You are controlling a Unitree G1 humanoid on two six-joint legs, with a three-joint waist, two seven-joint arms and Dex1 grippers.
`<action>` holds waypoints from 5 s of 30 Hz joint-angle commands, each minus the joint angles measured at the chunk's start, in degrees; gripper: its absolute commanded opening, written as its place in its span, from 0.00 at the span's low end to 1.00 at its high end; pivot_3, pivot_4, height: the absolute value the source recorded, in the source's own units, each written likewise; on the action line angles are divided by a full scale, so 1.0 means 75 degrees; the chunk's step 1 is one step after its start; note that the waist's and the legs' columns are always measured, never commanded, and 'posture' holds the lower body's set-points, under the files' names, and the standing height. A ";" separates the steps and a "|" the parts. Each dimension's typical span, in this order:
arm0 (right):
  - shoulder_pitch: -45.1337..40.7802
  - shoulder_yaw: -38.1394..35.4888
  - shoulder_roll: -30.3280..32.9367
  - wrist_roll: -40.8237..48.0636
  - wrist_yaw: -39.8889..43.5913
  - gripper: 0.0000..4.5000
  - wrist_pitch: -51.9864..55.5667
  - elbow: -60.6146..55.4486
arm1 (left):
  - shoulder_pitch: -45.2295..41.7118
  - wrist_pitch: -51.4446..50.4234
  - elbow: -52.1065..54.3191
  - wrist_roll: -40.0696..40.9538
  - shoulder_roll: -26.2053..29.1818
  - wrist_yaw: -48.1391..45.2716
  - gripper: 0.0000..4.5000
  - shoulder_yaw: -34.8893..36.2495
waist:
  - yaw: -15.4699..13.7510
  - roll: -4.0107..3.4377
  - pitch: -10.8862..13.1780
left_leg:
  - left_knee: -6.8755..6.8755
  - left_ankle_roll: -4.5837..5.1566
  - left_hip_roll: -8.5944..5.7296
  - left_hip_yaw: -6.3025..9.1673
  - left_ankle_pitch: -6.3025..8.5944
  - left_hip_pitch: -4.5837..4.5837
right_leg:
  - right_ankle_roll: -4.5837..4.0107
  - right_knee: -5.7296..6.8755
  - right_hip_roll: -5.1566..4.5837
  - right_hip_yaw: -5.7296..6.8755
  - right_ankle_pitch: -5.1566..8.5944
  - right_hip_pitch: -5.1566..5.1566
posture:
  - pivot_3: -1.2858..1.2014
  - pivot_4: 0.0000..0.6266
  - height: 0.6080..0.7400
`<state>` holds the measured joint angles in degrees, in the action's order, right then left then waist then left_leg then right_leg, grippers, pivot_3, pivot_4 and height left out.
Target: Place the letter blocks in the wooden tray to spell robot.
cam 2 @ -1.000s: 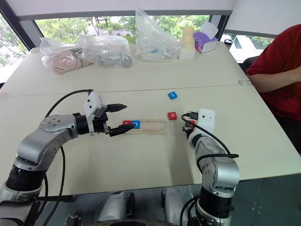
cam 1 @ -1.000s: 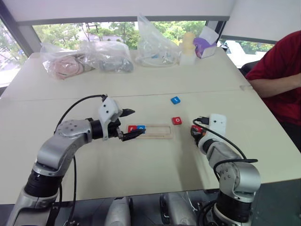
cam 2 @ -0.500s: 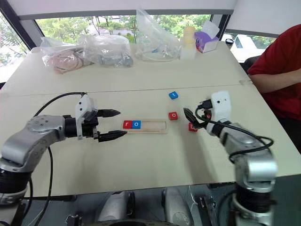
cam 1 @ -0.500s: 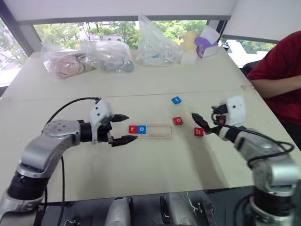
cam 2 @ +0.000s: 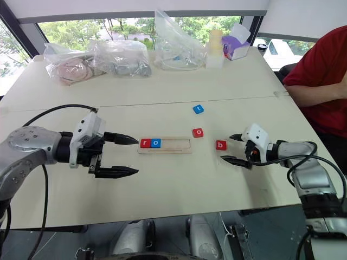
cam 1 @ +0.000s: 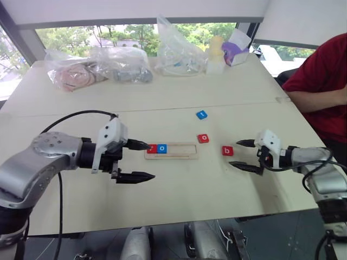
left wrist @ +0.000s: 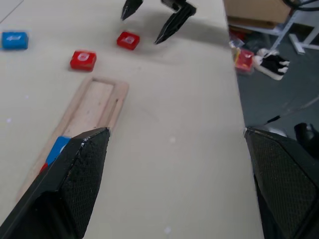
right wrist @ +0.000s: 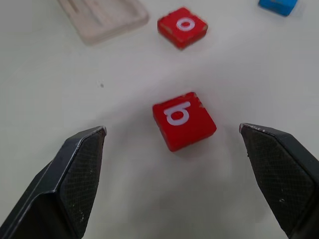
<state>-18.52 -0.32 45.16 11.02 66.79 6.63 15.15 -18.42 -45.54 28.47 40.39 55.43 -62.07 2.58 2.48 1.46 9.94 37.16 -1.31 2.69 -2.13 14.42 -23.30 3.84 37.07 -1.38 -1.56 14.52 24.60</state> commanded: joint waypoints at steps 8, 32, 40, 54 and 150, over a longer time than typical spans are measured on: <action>-0.1390 0.0545 -0.0500 -0.0646 0.0461 0.73 -0.2338 0.2882 | 0.0410 0.0345 -0.0181 -0.0326 0.0425 0.0035 1.00 0.0636 | -0.0010 0.0008 0.0014 | 0.0007 -0.0001 0.0000 -0.0005 -0.0001 0.0003 | -0.0002 0.0001 -0.0005 -0.0002 -0.0001 -0.0007 | 0.52 0.24 0.98; -0.3114 0.1833 -0.2852 -0.0303 -0.0575 0.26 0.1296 -0.0100 | 0.0866 0.0765 -0.1192 -0.0655 0.0366 0.0021 1.00 0.0998 | -0.0221 -0.0001 0.0023 | 0.0009 -0.0003 0.0004 -0.0017 -0.0001 -0.0014 | -0.0001 0.0018 -0.0017 0.0002 -0.0007 0.0017 | 0.52 0.24 0.98; -0.3119 0.2378 -0.2942 -0.0459 -0.0124 0.26 0.1197 -0.0058 | 0.1245 0.0773 -0.0841 -0.0737 0.0140 0.0425 1.00 0.0964 | -0.0204 -0.0001 0.0023 | 0.0010 -0.0003 0.0006 -0.0018 -0.0002 -0.0011 | 0.0001 0.0025 -0.0016 0.0003 -0.0008 0.0019 | 0.52 0.24 0.98; -0.3181 0.2577 -0.3071 -0.0843 -0.0061 0.26 0.0515 0.0915 | 0.1223 0.0814 -0.0839 -0.0834 0.0043 0.0579 1.00 0.0883 | -0.0193 -0.0001 0.0023 | 0.0010 -0.0003 0.0006 -0.0018 -0.0002 -0.0010 | 0.0011 0.0027 -0.0012 0.0003 -0.0014 0.0019 | 0.52 0.24 0.98; 0.0756 -0.1384 -0.5885 -0.0427 -0.8530 0.70 1.1226 -0.7771 | -0.0328 0.0808 -0.0608 -0.1062 -0.1480 0.0977 1.00 -0.0841 | -0.0165 0.0012 0.0011 | 0.0001 -0.0012 0.0004 0.0007 -0.0007 -0.0009 | -0.0008 0.0017 -0.0004 0.0008 -0.0005 0.0012 | 0.52 0.24 0.98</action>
<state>-13.51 -10.95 1.53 8.00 3.29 90.83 -42.50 -20.14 -40.62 23.76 33.01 44.33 -54.57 -3.80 1.25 1.55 10.02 37.17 -1.40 2.73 -2.07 14.37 -23.36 3.78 37.20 -1.39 -1.50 14.48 24.68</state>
